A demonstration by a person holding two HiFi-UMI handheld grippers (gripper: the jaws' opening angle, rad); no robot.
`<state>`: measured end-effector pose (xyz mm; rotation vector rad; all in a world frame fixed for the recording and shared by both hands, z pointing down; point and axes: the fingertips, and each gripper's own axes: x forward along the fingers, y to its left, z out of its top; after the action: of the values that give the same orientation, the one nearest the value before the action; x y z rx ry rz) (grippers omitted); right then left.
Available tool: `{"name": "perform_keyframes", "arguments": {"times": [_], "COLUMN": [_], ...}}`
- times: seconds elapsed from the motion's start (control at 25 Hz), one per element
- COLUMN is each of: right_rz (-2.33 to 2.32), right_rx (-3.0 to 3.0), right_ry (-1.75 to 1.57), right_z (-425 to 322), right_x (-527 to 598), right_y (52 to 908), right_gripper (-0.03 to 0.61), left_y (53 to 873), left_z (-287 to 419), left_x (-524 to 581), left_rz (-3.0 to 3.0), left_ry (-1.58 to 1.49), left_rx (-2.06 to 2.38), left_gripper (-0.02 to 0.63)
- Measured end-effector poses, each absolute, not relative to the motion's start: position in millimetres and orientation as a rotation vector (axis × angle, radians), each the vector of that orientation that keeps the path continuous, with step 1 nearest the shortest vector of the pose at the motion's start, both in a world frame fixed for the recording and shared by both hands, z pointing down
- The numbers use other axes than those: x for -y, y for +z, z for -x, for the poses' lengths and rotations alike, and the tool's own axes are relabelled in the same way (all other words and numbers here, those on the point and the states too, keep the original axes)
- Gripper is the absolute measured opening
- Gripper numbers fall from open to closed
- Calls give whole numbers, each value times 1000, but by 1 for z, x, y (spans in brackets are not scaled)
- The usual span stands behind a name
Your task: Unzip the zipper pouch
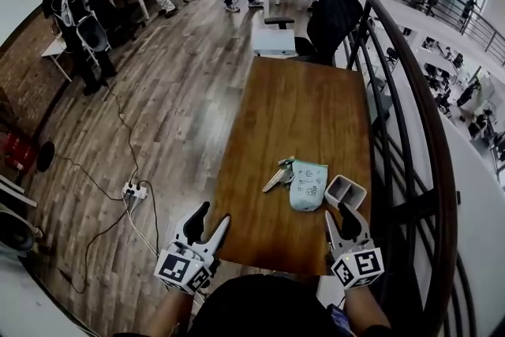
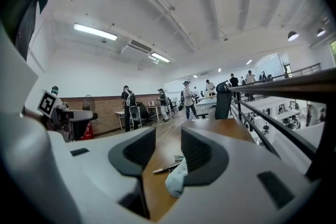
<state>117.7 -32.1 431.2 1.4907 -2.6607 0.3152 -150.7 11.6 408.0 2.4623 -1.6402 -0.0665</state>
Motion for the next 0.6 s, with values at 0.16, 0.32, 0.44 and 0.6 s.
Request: {"name": "perform_keyframes", "arguments": {"times": [0.16,0.32,0.44,0.6], "right_rz": [-1448,-1399,-1381,-1372], "right_rx": [2675,2692,2687,2648], "right_ry": [363,402,425,485], "right_z": [-129,-138,-145,-149], "right_x": [54,62,70,79], "right_y": [444,452,457,471], "right_gripper": [143,142,141,135], "left_y": [412,420,428,443], "left_z": [131,118,103,82], "left_x": [4,14,25,40], "left_rz": [-2455,-2427,-2416,-2407], "left_ry": [-25,-14,23,77], "left_rx": [1659,1670,1635,1544], "left_gripper": [230,230,230,229]}}
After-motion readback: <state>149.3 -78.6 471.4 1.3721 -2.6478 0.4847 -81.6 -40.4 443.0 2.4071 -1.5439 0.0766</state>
